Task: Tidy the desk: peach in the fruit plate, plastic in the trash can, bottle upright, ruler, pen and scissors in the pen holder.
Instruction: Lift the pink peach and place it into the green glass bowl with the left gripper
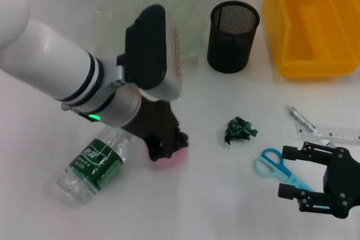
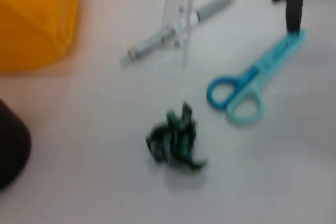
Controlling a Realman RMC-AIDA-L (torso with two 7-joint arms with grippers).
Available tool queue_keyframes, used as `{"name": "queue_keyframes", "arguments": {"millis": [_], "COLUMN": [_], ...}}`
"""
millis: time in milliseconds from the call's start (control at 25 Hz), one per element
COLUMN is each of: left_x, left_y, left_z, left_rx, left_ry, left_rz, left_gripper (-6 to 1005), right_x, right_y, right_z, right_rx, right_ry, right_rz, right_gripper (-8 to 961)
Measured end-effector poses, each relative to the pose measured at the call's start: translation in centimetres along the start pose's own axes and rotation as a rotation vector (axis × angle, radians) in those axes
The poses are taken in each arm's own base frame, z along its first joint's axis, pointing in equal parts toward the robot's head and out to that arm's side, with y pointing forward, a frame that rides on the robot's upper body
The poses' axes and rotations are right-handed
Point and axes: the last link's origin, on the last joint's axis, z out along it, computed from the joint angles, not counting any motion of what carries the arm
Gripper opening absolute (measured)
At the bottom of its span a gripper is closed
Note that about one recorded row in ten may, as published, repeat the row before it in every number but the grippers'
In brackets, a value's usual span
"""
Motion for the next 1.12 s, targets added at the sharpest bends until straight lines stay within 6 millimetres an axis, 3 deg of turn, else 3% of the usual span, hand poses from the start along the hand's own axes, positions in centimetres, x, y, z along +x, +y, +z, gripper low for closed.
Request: {"name": "queue_keyframes", "arguments": {"millis": [160, 240, 320, 440, 480, 520, 560, 600, 720, 760, 800, 960, 1000, 1120], "left_x": [1.4, 1.4, 1.9, 1.9, 1.7, 0.2, 0.2, -1.0, -1.0, -2.6, -3.3, -3.8, -4.7, -5.0], "left_y": [-1.2, -1.2, -3.4, -3.4, -4.7, -7.7, -7.7, -9.2, -9.2, -11.0, -11.7, -12.0, -12.4, -12.5], "left_z": [-2.0, -2.0, -4.7, -4.7, -6.0, -8.1, -8.1, -8.5, -8.5, -8.1, -7.4, -7.1, -7.0, -7.3], "left_rx": [0.032, 0.032, 0.101, 0.101, 0.142, 0.276, 0.276, 0.361, 0.361, 0.459, 0.48, 0.502, 0.563, 0.582], "left_ry": [0.137, 0.137, 0.287, 0.287, 0.357, 0.482, 0.482, 0.517, 0.517, 0.526, 0.516, 0.51, 0.507, 0.513], "left_rz": [-0.049, -0.049, -0.131, -0.131, -0.18, -0.305, -0.305, -0.374, -0.374, -0.475, -0.526, -0.553, -0.584, -0.591], "left_gripper": [37, 37, 37, 36, 36, 36, 36, 36, 36, 36, 37, 39, 40, 157], "right_x": [0.0, 0.0, 0.0, 0.0, 0.0, 0.0, 0.0, -0.1, -0.2, -0.2, -0.2, -0.4, -0.4, -0.5], "right_y": [0.0, -0.1, 0.0, 0.0, 0.0, 0.0, 0.0, 0.0, -0.1, -0.1, -0.1, -0.2, -0.3, -0.5], "right_z": [0.0, 0.0, 0.1, 0.1, 0.2, 0.3, 0.3, 0.4, 0.6, 0.6, 0.7, 1.0, 1.3, 1.5], "right_rx": [0.005, 0.007, 0.007, 0.006, 0.006, 0.005, 0.005, 0.003, -0.002, -0.002, -0.005, -0.008, -0.008, -0.01], "right_ry": [-0.004, -0.006, -0.007, -0.009, -0.01, -0.012, -0.012, -0.014, -0.017, -0.017, -0.019, -0.019, -0.019, -0.017], "right_rz": [0.0, 0.0, 0.001, 0.001, 0.002, 0.001, 0.001, -0.004, -0.006, -0.006, -0.007, -0.011, -0.012, -0.015], "right_gripper": [757, 757, 757, 757, 757, 757, 757, 757, 757, 757, 757, 758, 758, 758]}}
